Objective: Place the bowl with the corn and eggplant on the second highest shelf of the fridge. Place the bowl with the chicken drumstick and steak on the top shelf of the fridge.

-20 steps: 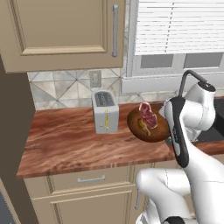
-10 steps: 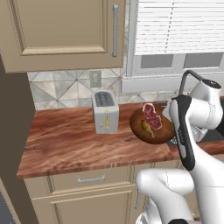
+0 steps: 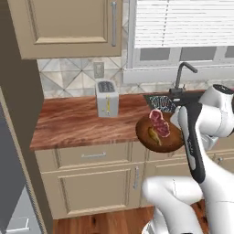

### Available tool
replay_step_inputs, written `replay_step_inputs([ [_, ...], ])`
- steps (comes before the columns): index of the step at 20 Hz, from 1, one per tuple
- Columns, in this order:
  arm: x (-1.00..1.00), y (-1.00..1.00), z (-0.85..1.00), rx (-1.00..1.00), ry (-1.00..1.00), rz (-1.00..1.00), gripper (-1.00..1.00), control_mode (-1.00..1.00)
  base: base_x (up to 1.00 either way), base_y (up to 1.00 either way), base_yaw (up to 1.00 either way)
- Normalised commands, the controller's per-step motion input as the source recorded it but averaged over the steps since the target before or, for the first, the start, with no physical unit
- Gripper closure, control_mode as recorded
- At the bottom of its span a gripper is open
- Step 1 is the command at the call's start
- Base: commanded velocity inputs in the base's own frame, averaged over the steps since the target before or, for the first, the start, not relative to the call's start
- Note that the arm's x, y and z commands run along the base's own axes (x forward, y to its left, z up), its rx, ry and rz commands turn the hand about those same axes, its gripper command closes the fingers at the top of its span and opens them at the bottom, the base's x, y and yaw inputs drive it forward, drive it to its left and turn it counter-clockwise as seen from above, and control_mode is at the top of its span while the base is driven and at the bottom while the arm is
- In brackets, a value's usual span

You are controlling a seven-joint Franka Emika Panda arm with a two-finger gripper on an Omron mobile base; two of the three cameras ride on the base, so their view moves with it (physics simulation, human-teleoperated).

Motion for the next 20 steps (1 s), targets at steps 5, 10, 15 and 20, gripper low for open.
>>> replay_step_inputs([
  [5,0.00,0.00,0.00,0.00,0.00,0.00,1.00,1.00,-1.00,0.40,0.17],
  [10,0.00,0.00,0.00,0.00,0.00,0.00,1.00,1.00,-1.00,0.94,0.30],
  [15,0.00,0.00,0.00,0.00,0.00,0.00,1.00,1.00,-0.62,1.00,0.24],
  [20,0.00,0.00,0.00,0.00,0.00,0.00,1.00,1.00,-0.01,1.00,0.05],
])
